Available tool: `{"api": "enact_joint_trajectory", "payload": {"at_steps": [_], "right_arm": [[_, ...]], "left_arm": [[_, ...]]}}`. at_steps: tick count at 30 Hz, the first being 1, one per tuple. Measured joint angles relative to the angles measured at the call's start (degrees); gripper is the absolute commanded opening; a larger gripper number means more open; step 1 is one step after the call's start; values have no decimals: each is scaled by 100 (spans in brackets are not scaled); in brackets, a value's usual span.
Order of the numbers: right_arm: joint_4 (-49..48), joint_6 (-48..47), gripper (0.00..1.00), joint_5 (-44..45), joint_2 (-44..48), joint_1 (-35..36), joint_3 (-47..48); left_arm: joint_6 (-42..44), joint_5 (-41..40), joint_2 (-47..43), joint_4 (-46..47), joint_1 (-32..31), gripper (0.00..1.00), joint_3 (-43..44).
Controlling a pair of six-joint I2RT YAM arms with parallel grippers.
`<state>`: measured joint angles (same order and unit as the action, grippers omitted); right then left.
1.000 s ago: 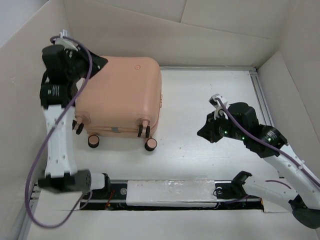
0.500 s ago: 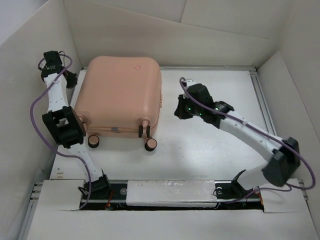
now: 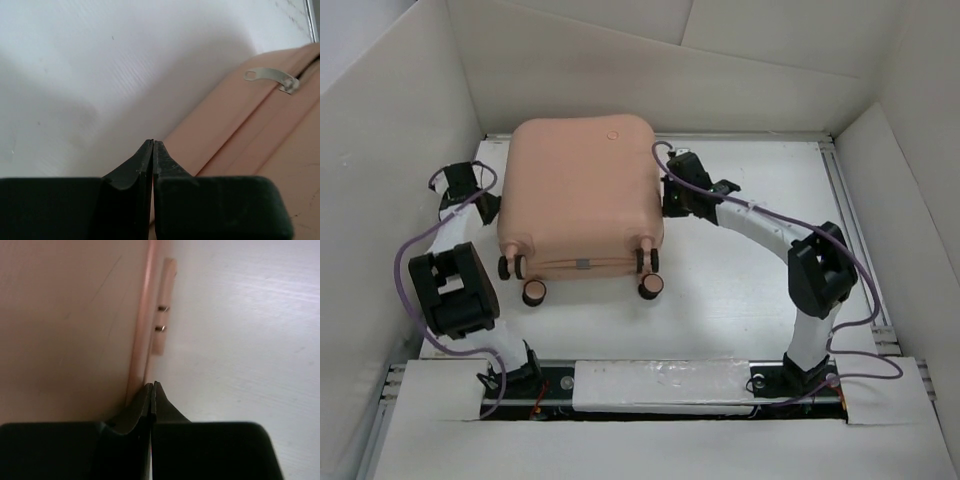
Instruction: Pack the luggage
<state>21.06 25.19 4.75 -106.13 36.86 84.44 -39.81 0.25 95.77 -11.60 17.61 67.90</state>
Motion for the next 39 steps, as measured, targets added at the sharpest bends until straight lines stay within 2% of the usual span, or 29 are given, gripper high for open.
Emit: {"api": "enact_joint_trajectory", "payload": {"at_steps": [4, 6, 8, 10, 13, 14, 15, 16, 17, 18, 19, 21, 23, 24, 25, 27, 30, 32, 36, 39], "right_arm": [[293, -509, 0, 13, -332, -636, 551], [807, -876, 0, -11, -678, -1001, 1172], [1231, -1224, 0, 55, -1318, -1486, 2271], [1344, -1360, 0, 7, -2210, -1884, 3786], [1200, -1257, 2, -494, -3152, -2009, 5545], [1231, -1211, 5, -697, -3180, -1943, 5727], [1211, -1191, 13, -887, -3073, -1825, 5766], [1174, -1163, 19, -1001, -2872, -1725, 5698], [1200, -1150, 27, -1152, -2564, -1606, 5497], [1268, -1147, 43, -1290, -2184, -1521, 5217], [1320, -1134, 48, -1436, -1746, -1423, 4854], [1353, -1139, 54, -1589, -826, -1360, 4103], [1303, -1143, 54, -1580, 181, -1532, 3263], [1307, -1145, 49, -1541, 667, -1722, 2848], [1311, -1134, 30, -1464, 1117, -1985, 2479], [1172, -1088, 12, -1263, 1860, -2544, 1744], [1154, -925, 10, -918, 2549, -3405, 721], [1187, -841, 14, -767, 2610, -3731, 238], [1283, -734, 14, -750, 1836, -3864, 50], [1314, -699, 14, -833, 1088, -3661, 59]], "left_arm": [[-118, -343, -837, 435, -514, 0, -1014], [-350, -719, -1473, 433, -1211, 0, -1626], [-640, -1095, -1987, 216, -2039, 0, -2037], [-859, -1255, -2455, -278, -3217, 0, -2277], [-1355, -710, -2929, -1204, -4957, 1, -2284], [-1392, -446, -3093, -1425, -5309, 8, -2149], [-1425, -334, -3257, -1707, -5549, 24, -1930], [-1432, -337, -3432, -1987, -5619, 31, -1659], [-1436, -459, -3617, -2243, -5587, 39, -1316], [-1388, -621, -3790, -2358, -5475, 44, -949], [-1316, -769, -3928, -2389, -5296, 52, -577], [-1121, -1027, -4048, -2308, -4848, 59, 85], [-857, -1154, -3919, -2022, -4262, 59, 623], [-702, -1064, -3777, -1904, -3943, 53, 881], [-586, -931, -3585, -1740, -3679, 46, 1060], [-315, -483, -2802, -1255, -2955, 29, 1388], [-140, -24, -1679, -763, -2319, 13, 1499], [-83, 413, -667, -551, -1961, 1, 1526], [-48, 1019, 844, -621, -1757, 0, 1451], [-31, 1211, 970, -636, -2109, 0, 1014]]}}
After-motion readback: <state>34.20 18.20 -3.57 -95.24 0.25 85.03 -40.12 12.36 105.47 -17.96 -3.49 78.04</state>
